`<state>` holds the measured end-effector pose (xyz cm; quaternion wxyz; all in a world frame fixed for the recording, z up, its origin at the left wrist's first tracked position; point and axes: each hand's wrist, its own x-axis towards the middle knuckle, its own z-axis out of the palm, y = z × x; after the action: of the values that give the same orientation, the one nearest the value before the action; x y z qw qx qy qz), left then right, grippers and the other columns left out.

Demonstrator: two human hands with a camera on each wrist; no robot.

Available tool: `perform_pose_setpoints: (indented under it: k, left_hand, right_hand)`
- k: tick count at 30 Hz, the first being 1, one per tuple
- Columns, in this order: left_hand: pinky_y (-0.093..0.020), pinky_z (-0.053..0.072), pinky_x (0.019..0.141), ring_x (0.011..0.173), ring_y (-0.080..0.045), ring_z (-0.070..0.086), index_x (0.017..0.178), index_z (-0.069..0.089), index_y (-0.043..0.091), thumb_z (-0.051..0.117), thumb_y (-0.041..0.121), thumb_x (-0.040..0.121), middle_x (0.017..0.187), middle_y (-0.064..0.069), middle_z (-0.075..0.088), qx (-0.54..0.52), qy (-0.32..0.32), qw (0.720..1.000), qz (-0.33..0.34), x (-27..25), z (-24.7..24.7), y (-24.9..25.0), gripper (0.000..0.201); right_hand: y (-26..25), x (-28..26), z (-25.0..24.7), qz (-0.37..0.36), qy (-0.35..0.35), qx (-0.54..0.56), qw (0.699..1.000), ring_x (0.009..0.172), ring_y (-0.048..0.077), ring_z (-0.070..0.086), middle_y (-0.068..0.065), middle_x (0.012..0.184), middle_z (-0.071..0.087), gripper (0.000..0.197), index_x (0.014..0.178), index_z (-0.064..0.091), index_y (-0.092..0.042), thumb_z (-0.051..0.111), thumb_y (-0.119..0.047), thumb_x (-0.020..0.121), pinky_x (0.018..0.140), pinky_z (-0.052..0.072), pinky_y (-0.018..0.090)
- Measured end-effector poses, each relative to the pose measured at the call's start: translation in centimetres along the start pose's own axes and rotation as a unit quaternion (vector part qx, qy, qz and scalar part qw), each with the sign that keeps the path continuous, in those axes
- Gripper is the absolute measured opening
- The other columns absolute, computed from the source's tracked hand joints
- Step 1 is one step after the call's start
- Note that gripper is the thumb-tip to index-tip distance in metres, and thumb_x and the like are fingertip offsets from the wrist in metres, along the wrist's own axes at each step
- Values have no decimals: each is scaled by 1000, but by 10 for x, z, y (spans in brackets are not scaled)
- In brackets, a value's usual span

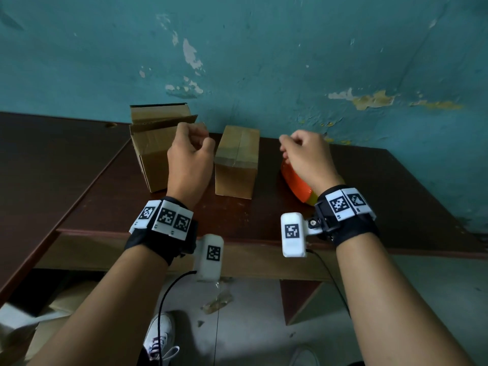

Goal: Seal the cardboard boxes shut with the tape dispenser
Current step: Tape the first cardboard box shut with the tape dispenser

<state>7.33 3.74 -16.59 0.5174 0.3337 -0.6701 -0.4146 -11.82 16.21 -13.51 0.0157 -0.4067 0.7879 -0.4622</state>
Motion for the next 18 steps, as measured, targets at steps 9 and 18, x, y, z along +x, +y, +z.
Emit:
perform_pose_setpoints:
  k: [9,18]
  left_hand:
    - [-37,52,80,90,-16,60,115,52,22,58,26,107,101,-5,63,-26,-90,993,-78,15,9,-7,12]
    - [-40,57,83,102,-21,62,117,49,22,57,26,108,117,-9,61,-73,-96,980,-156,15,13,-14,13]
  right_hand:
    - [-12,-5,33,12,-127,83,988,67,14,57,0,76,64,27,97,61,-11,52,-33,109,72,49,38]
    - [-1,-2,47,34,-124,77,989,71,15,60,1,82,63,18,106,55,-14,59,-32,106,75,53,42]
